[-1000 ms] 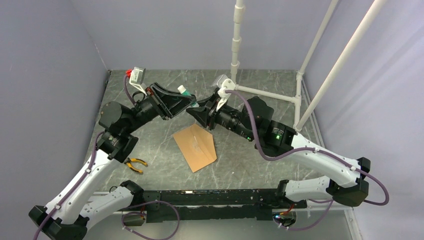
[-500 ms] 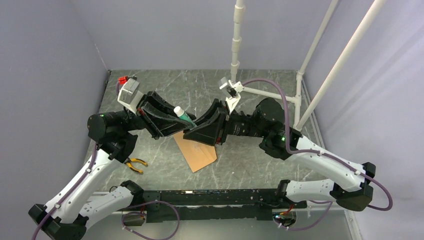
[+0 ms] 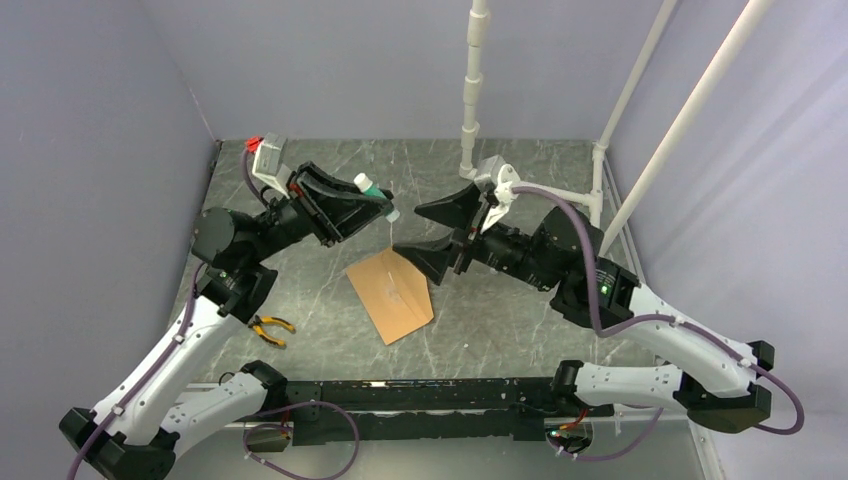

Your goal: Place the letter into the envelope and seal it

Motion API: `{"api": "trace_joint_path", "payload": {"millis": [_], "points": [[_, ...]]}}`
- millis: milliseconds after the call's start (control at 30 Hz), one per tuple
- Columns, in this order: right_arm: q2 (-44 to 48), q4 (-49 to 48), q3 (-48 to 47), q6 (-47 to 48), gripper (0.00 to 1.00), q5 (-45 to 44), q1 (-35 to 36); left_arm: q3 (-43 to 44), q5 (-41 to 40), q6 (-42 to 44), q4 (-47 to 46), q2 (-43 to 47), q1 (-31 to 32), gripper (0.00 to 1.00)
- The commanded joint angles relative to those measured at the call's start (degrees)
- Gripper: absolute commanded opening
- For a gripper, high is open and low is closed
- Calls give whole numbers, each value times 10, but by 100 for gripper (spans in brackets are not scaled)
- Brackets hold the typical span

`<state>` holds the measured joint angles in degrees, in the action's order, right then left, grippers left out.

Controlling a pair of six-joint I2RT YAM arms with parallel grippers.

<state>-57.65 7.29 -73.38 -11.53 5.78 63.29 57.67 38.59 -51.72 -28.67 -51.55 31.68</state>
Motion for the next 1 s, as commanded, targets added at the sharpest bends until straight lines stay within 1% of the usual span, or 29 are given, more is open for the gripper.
{"api": "trace_joint_path", "payload": {"millis": [0, 100, 167, 300, 400, 500, 567, 667, 700, 733, 767, 867, 967], "points": [[-28, -1, 9, 161, 77, -134, 14, 4, -149, -21, 116, 11, -3, 2], [-56, -10, 0, 204, 75, -213, 29, 13, -171, -30, 161, 4, -3, 3], [-70, -12, -12, 209, 73, -239, 32, 17, -166, -35, 175, -3, -3, 3], [-85, -31, -25, 201, 66, -253, 33, 8, -150, -54, 162, -10, -3, 2], [-88, -34, -37, 191, 62, -254, 33, 7, -142, -56, 169, -14, -3, 3], [-81, -49, -31, 192, 59, -240, 33, 7, -131, -61, 177, -19, -3, 3], [-75, -59, -24, 196, 55, -229, 33, 2, -122, -69, 166, -21, -3, 2], [-79, -52, -29, 197, 45, -228, 33, 1, -115, -75, 159, -22, -2, 2], [-81, -48, -33, 196, 38, -227, 33, 0, -114, -75, 158, -22, -3, 3], [-84, -42, -36, 197, 34, -227, 33, 0, -113, -76, 158, -22, -3, 2], [-87, -36, -40, 196, 26, -227, 32, 1, -111, -76, 156, -22, -2, 2], [-89, -26, -45, 183, 9, -219, 32, 1, -105, -74, 152, -19, -2, 2], [-80, -14, -49, 148, 0, -193, 31, -9, -85, -58, 127, -12, -3, 2]]}}
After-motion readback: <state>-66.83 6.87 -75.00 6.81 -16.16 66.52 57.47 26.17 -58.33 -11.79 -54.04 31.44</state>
